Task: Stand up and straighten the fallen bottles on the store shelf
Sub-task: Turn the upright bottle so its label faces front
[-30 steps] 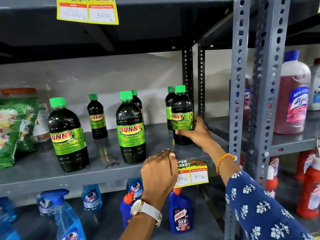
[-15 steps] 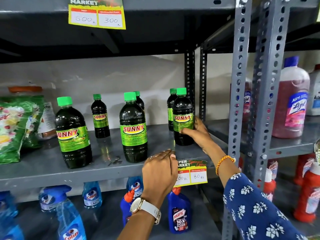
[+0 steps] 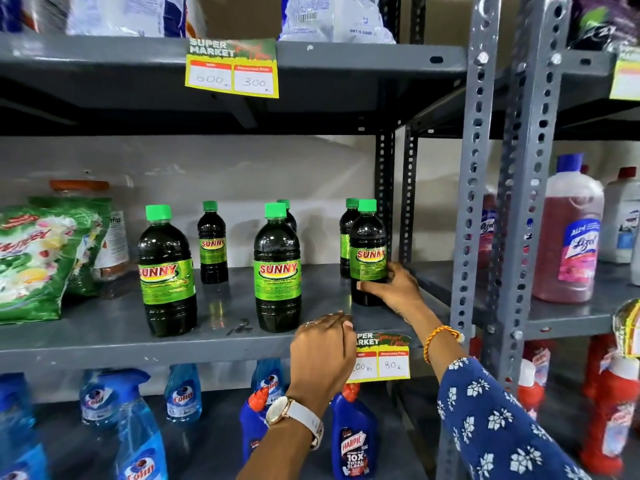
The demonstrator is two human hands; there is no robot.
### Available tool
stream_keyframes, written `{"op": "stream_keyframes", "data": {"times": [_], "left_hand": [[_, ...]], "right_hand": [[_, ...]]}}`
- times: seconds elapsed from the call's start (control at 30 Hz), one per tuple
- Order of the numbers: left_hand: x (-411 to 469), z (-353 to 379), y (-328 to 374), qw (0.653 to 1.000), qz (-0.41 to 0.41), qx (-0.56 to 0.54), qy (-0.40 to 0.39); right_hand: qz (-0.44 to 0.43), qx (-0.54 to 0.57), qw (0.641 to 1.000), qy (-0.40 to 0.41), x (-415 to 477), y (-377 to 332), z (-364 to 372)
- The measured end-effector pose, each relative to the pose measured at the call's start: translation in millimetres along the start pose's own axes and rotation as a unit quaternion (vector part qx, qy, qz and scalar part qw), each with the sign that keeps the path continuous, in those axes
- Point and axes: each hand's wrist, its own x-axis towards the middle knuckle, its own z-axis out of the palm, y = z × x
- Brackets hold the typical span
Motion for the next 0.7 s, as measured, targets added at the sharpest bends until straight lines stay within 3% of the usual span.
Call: {"op": "stream_keyframes", "data": {"times": [0.3,0.7], "left_hand": [[-2,1,1,0.999,0.018,0.003,0.03],[-3,1,-2,1.0,0.013,-0.009,0.013]], "right_hand": [[-0.051,-0.009,0.999,-0.005,-31,-3,-15],[-0.081,-0.039,0.995,0.053,-52,2,-15]]}}
